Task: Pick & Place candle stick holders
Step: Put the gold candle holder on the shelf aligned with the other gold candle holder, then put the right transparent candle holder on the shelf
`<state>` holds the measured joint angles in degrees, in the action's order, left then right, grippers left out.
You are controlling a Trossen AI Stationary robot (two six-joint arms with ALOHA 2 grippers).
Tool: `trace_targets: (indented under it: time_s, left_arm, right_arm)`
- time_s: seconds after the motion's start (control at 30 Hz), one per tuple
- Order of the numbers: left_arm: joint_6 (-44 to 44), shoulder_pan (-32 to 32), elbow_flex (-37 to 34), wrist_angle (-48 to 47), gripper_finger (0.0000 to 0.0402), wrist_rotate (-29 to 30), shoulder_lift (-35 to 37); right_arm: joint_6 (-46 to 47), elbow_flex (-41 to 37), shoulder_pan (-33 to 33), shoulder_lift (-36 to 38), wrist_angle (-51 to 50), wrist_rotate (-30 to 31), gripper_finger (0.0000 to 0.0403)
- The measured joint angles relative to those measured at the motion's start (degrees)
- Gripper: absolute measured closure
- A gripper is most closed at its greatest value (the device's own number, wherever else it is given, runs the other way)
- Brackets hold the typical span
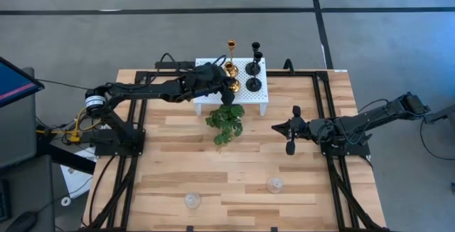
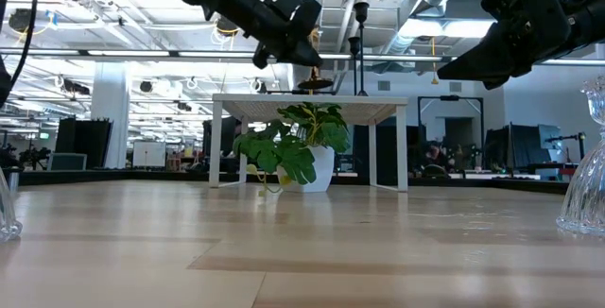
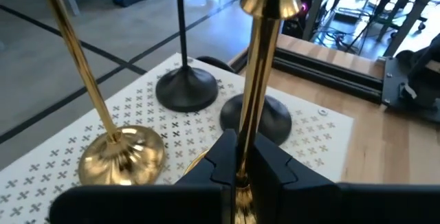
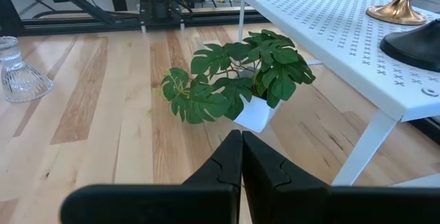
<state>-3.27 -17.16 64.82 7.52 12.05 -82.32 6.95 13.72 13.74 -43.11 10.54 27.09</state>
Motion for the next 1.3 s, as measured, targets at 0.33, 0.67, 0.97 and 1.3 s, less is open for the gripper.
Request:
trace_targets:
  time_s: [0.33,0.67,0.97,1.3]
  left_arm:
    - [-0.2,-0.6,0.0,-0.5,0.0384,0.4,-1.2]
    - [-0.5,-1.8,0.1,-0.6,0.0384,0.2,-4.1]
    - [-0.4,-1.8,0.0,-1.5,0.0357,0.4,-4.2]
    - [1.6,-1.7,0.0,-1.4,0.0305,0.4,-4.3]
  right_arm:
    - [0.0,0.0,0.0,0.0,0.0,0.0,0.0403]
    - [0.2,0.0,0.0,0.0,-0.2,0.0,0.0403]
    - [0.1,0.0,0.0,0.0,-0.3,0.0,0.0403]
    - [0.0,0.0,0.0,0.0,-0.3,0.0,0.0403]
